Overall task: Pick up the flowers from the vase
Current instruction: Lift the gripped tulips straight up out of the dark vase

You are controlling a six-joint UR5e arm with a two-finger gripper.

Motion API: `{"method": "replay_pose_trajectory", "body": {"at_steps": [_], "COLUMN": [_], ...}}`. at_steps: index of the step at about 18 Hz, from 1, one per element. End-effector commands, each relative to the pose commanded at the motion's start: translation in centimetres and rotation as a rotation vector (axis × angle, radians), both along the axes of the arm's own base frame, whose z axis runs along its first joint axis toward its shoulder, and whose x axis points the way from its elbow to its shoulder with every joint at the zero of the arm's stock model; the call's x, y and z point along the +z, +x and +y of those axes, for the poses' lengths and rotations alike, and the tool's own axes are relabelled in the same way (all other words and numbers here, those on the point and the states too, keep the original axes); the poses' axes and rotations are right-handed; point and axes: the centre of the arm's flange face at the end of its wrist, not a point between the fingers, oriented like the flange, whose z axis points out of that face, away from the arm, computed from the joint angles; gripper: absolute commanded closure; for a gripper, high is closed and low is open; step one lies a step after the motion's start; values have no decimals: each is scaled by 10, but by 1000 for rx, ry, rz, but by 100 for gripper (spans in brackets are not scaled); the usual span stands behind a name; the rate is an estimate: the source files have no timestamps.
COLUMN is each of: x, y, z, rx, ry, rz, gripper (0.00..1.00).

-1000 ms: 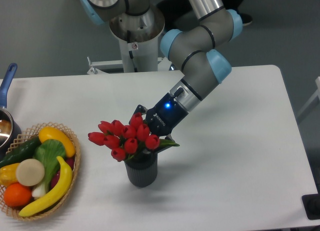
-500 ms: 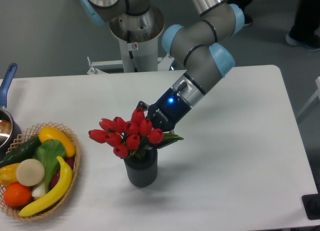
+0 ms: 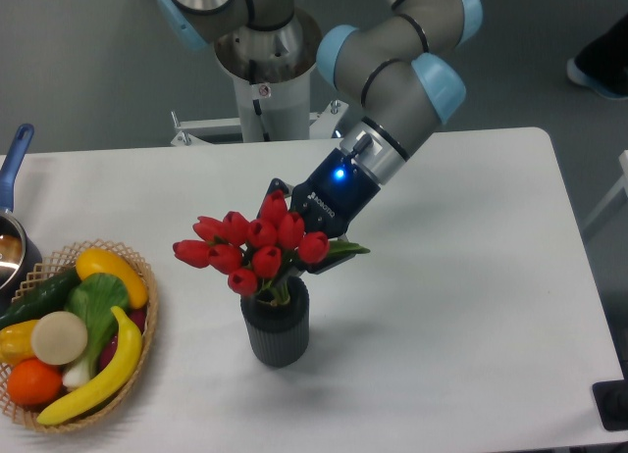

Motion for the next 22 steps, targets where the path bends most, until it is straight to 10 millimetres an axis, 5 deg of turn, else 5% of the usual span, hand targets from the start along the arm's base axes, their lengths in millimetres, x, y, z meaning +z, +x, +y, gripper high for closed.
{"method": "replay_pose_trajectory", "body": {"at_steps": [13, 22], "x": [98, 147], "y": [23, 36], "z": [-5, -14], "rx": [81, 90], "ry": [33, 85], "rz": [-86, -82], "gripper": [53, 53]}}
